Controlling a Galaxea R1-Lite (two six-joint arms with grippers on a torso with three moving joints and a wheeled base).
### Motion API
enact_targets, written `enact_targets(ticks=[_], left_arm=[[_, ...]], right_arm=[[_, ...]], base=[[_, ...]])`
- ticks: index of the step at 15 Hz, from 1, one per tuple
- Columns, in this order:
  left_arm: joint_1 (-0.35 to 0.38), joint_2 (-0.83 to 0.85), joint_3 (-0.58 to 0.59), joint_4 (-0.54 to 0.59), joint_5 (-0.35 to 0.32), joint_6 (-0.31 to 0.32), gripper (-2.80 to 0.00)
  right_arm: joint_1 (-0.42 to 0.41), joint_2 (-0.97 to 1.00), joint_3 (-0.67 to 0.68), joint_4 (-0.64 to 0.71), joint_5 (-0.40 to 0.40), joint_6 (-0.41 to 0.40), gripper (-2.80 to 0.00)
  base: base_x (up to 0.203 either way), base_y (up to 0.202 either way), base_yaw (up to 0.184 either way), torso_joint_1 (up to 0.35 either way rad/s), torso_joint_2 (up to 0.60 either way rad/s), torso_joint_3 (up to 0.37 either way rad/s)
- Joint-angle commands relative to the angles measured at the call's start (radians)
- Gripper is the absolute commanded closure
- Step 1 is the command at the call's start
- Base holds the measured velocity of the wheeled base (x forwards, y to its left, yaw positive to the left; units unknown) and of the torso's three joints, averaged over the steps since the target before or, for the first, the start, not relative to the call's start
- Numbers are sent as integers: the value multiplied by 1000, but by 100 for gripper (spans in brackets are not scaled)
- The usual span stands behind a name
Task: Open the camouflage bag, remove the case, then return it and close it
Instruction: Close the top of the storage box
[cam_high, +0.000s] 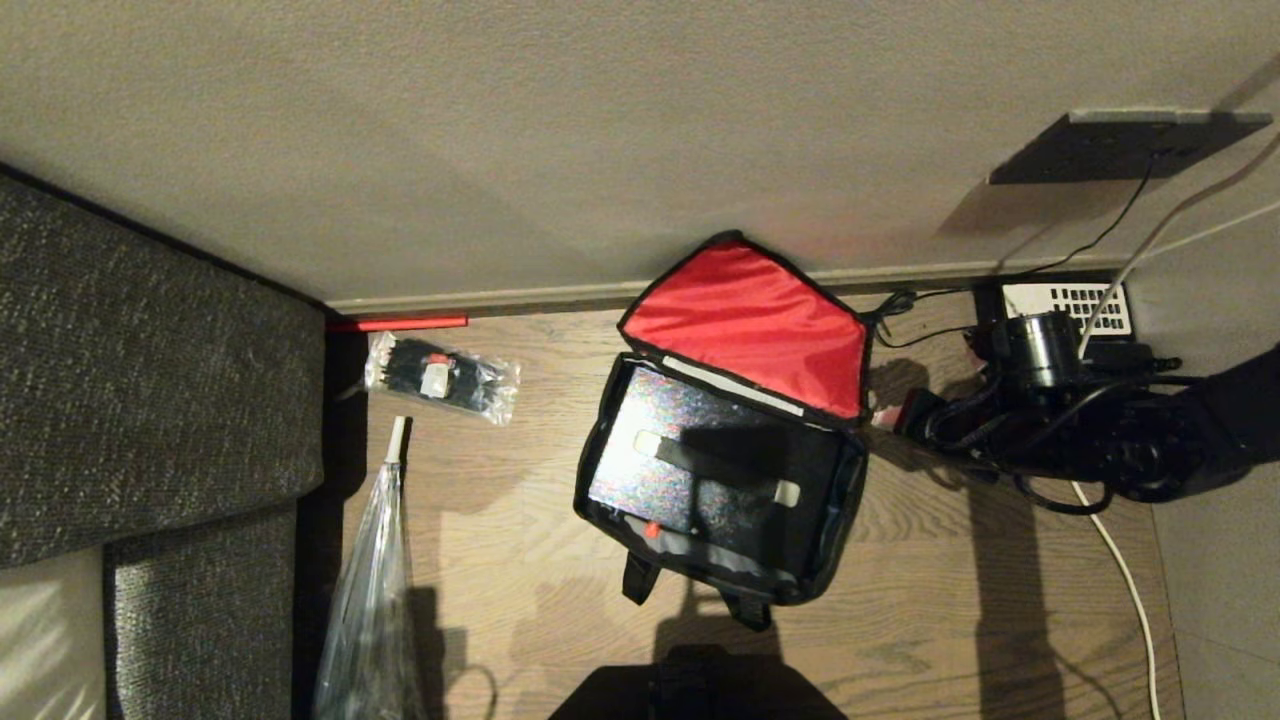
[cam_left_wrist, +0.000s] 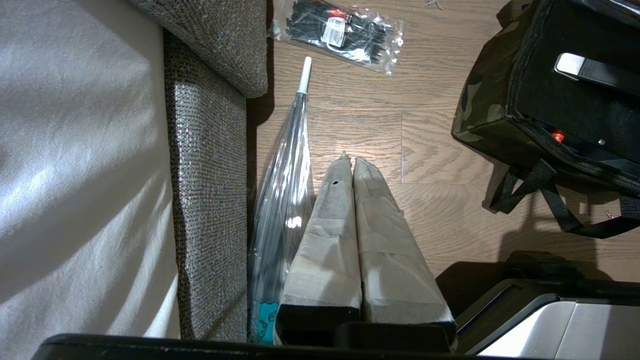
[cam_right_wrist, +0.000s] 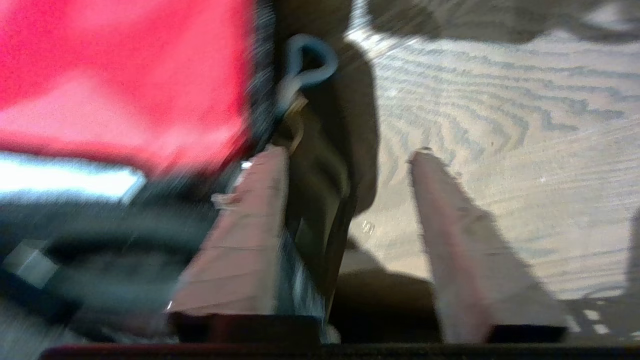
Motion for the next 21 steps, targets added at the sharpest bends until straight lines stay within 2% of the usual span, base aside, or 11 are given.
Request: enact_targets(ticks=[1,4,6,8,11,12,14,15,16,19,21], left_arm=[[0,0,2,0,0,0,0],[0,0,2,0,0,0,0],[0,0,2,0,0,0,0],[0,0,2,0,0,0,0],[0,0,2,0,0,0,0],[0,0,2,0,1,0,0],[0,0,2,0,0,0,0],[0,0,2,0,1,0,0],[0,0,2,0,0,0,0],[0,0,2,0,0,0,0],[0,0,2,0,1,0,0]], right_arm=[[7,117,-89,11,-29,21,-280],[-13,106,-131,3,-34,50,-280],[-25,85,-130,0,-28,126,-280],[-50,32,-124,-23,-23,139,-280],[-56,0,-97,-4,-19,111,-280],[-56,-6,-76,29,-8,74,-280],[-61,-11,-67,183,-22,-71,-280],[-80,-21,-79,178,-17,-67,-280],[-88,-23,-88,101,18,-14,-280],[-91,8,-88,-131,118,344,-280],[-90,39,-88,-178,192,478,-280]], base=[[0,0,0,0,0,0],[0,0,0,0,0,0],[0,0,0,0,0,0],[0,0,0,0,0,0],[0,0,0,0,0,0],[0,0,0,0,0,0],[0,0,0,0,0,0],[0,0,0,0,0,0],[0,0,0,0,0,0],[0,0,0,0,0,0],[0,0,0,0,0,0]])
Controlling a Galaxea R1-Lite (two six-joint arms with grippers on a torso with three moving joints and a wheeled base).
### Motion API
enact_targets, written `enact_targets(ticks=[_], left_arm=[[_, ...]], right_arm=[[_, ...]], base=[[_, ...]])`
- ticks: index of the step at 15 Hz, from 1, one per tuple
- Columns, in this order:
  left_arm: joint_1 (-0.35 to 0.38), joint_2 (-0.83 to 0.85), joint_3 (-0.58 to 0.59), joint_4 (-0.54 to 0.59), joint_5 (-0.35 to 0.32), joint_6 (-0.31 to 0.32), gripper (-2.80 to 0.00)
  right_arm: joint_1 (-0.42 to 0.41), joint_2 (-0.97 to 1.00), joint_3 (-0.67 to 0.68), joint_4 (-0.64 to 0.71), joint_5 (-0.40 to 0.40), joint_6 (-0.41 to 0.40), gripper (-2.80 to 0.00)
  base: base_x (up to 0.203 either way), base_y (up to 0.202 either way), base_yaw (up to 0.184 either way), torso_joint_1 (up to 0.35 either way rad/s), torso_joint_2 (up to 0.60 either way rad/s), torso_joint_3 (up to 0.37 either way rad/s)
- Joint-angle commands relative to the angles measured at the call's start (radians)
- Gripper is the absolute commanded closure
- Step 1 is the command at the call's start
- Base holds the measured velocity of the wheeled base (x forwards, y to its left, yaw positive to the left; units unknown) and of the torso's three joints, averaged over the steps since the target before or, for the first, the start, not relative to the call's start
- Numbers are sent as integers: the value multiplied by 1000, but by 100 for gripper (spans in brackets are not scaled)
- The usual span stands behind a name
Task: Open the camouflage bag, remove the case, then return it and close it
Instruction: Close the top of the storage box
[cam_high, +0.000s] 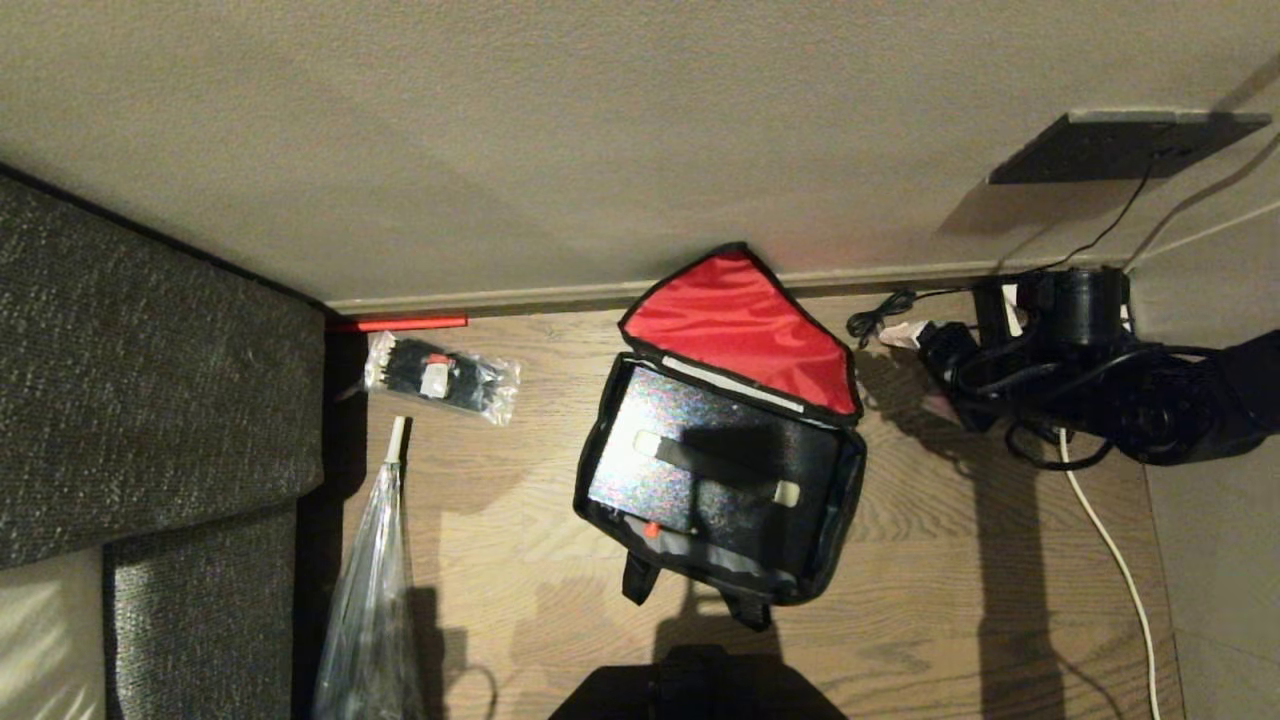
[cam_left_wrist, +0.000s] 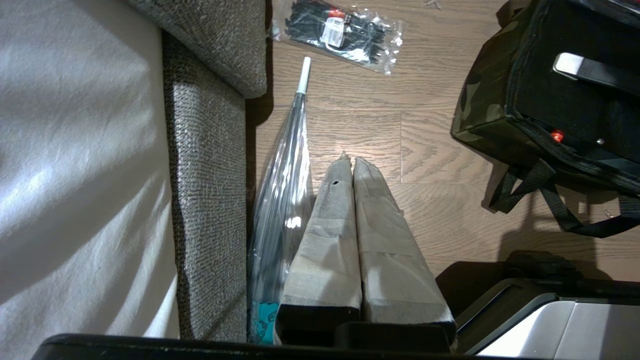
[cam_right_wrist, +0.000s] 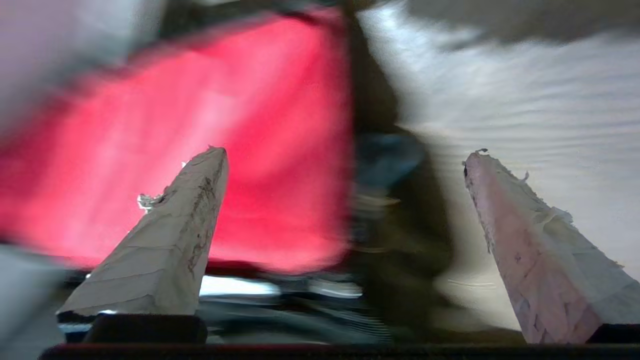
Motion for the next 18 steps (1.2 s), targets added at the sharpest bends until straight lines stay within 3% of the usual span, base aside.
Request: enact_targets(ticks=[1,9,18], left_arm=[[0,0,2,0,0,-1,0],[0,0,2,0,1,-1,0],[0,-2,2,0,0,-1,0]], right_arm=[[7,45,-8,-37,29,174,-280],[40,153,-63,-81,14,271,-280],[55,244,-87,-240,2,282,-280]], base=[[0,0,0,0,0,0],[0,0,0,0,0,0],[0,0,0,0,0,0]])
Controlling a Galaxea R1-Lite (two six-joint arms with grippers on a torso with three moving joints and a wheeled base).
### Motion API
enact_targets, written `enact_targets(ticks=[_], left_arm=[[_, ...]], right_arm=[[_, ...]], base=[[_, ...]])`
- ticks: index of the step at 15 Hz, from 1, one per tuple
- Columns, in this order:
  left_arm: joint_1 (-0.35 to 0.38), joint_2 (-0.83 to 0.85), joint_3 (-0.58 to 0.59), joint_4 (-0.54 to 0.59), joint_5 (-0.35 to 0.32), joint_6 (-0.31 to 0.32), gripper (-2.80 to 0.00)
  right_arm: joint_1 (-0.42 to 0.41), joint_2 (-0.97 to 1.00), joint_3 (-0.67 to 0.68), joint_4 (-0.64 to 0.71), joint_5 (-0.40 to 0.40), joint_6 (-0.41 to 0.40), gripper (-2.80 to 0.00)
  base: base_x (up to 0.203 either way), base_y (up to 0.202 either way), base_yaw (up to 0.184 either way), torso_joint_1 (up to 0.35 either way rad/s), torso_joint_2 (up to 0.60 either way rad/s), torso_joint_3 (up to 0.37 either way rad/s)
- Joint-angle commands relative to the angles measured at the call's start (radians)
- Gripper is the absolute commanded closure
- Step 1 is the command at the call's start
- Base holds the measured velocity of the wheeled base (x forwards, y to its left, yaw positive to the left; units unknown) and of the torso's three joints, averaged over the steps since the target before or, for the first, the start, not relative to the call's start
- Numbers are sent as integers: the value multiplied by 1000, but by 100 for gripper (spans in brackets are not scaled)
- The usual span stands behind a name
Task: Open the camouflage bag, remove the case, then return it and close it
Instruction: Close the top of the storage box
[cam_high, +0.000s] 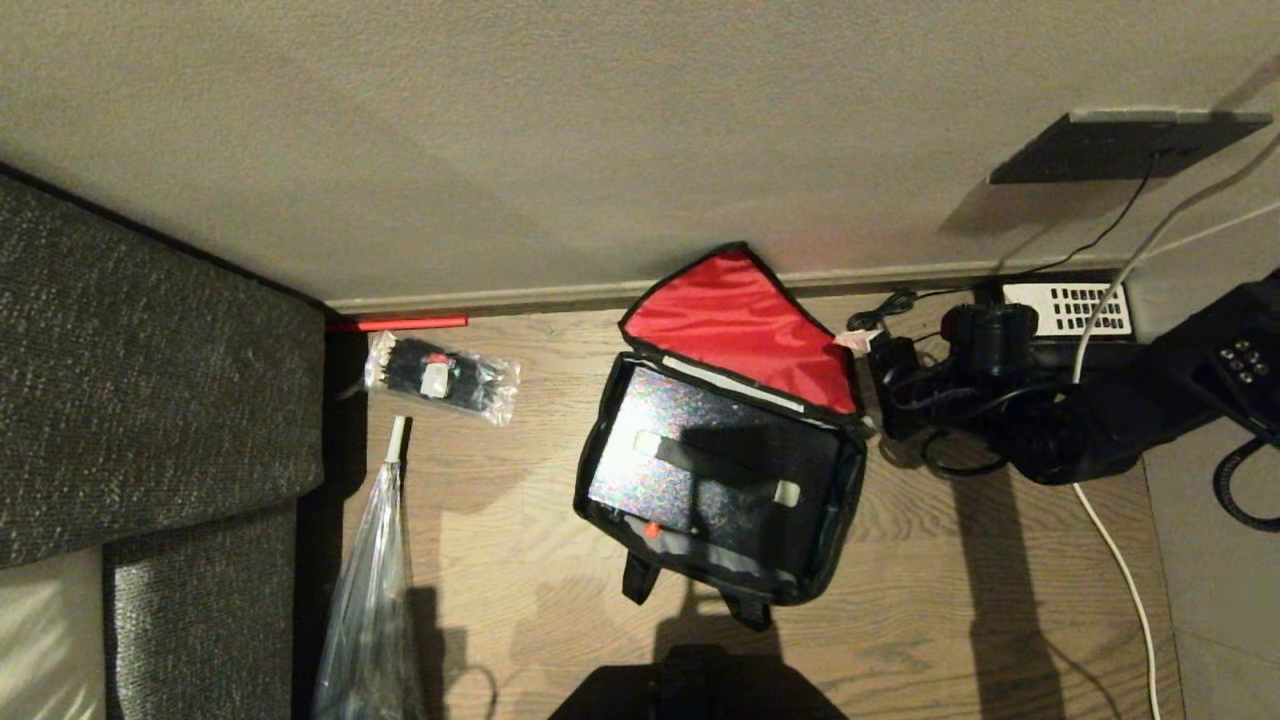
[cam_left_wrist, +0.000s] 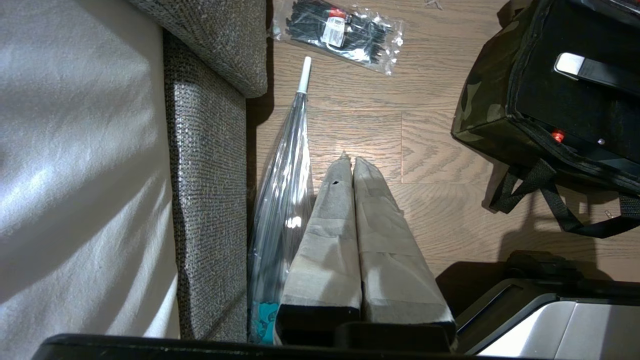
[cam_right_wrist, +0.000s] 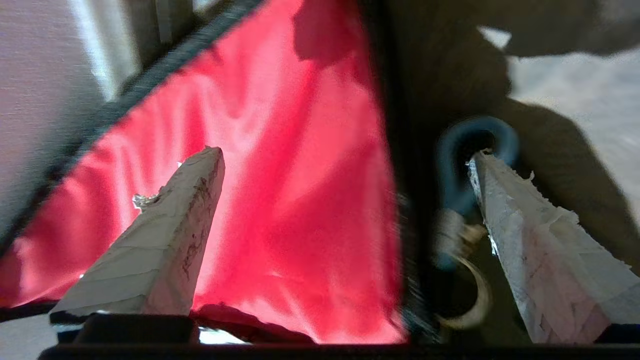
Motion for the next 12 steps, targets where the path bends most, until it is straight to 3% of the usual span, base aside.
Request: enact_targets(ticks=[1,3,9,10,11,12], left_arm=[[0,-2,2,-1,-1,0,0],[0,-2,2,-1,-1,0,0],[0,-2,2,-1,-1,0,0],[0,-2,2,-1,-1,0,0],[0,-2,2,-1,0,0,0],[0,-2,2,-1,-1,0,0]], right_arm=[[0,35,0,-53,-29,3,-280],[0,49,-19,-69,-72,-9,-280],[-1,64,-37,-69,-74,-9,-280],[-1,63,-38,-69,-74,-9,-60],[-1,61,-37,-69,-73,-10,0],[0,60,-37,-69,-72,-10,0]], base=[[0,0,0,0,0,0],[0,0,0,0,0,0],[0,0,0,0,0,0],[0,0,0,0,0,0],[0,0,0,0,0,0],[0,0,0,0,0,0]])
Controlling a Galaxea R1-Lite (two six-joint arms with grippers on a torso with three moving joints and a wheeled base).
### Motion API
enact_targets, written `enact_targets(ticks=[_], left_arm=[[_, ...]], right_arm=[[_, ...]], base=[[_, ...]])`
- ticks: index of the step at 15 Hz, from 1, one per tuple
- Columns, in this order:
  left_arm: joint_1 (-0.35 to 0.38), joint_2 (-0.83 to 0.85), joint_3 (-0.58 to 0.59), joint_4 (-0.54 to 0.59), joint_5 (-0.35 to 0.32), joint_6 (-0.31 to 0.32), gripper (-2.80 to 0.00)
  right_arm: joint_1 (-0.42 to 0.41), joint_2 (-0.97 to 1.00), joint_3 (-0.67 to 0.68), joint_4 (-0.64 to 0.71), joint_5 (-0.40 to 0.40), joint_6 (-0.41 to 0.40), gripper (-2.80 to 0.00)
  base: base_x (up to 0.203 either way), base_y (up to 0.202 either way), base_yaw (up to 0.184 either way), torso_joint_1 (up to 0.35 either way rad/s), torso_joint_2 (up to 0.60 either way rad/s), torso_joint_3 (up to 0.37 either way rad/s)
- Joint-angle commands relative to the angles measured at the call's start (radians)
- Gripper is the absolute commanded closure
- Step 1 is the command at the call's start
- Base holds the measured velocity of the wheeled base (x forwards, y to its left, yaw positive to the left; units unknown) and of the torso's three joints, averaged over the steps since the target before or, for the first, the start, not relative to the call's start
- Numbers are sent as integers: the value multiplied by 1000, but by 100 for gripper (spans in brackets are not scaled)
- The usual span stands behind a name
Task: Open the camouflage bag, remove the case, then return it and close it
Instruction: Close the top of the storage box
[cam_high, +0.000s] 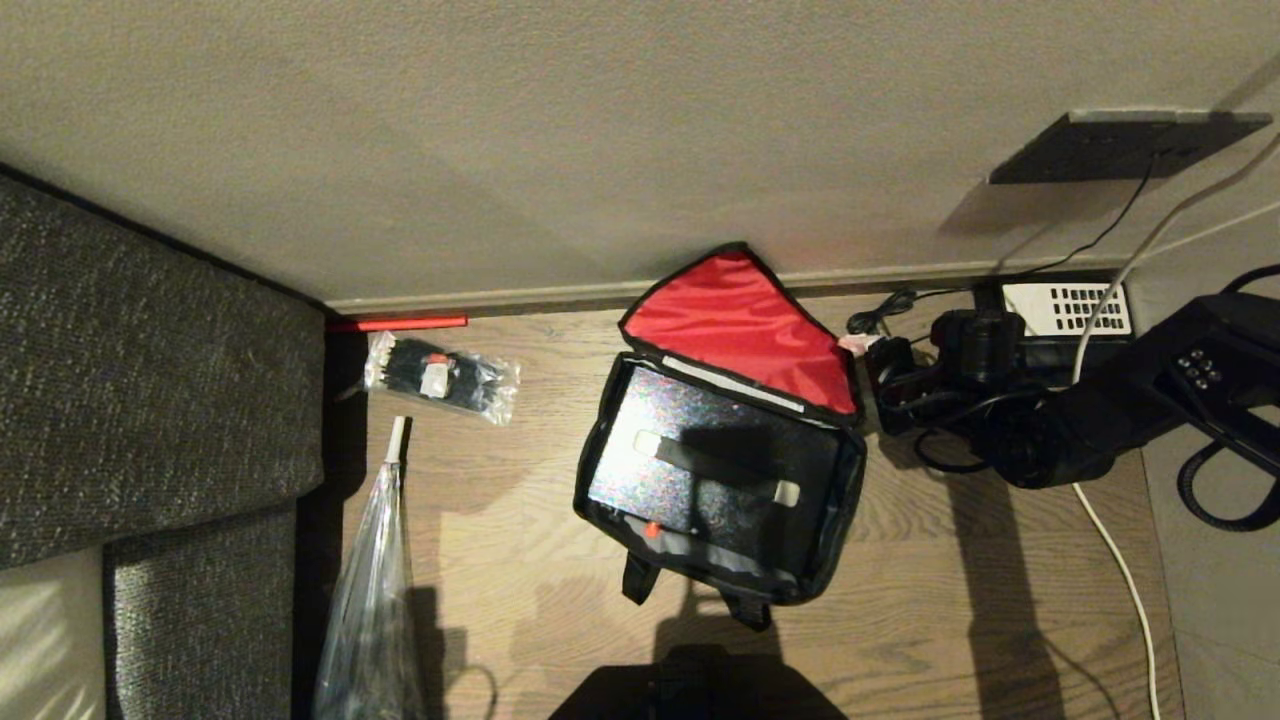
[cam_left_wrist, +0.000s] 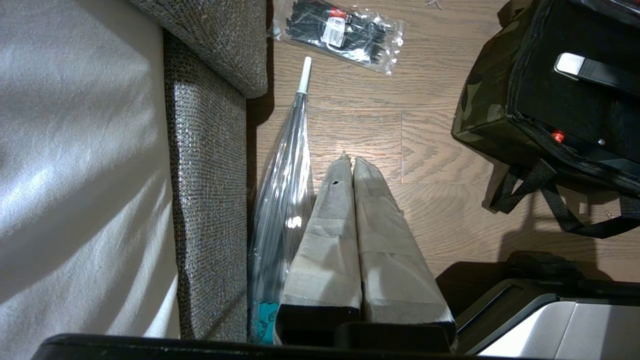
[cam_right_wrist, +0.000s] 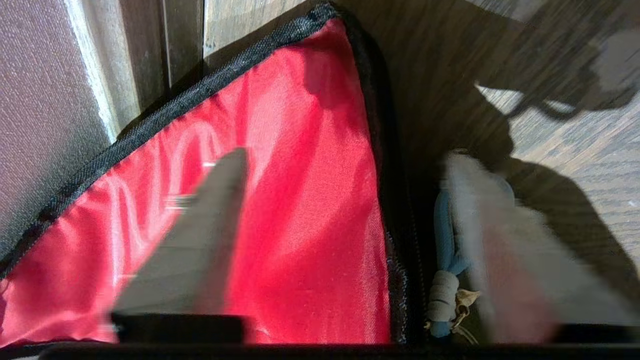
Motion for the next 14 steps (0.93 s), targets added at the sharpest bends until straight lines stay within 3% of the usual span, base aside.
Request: enact_targets(ticks=[1,10,14], left_arm=[[0,-2,2,0,0,-1,0],[0,-2,2,0,1,-1,0],[0,-2,2,0,1,-1,0]], right_arm=[[2,-2,-1,-4,7,6,0],[2,-32,12,-4,8,3,0],[1,-117,89,-1,17,-54,0]], base=[[0,0,0,0,0,0],[0,0,0,0,0,0],[0,0,0,0,0,0]])
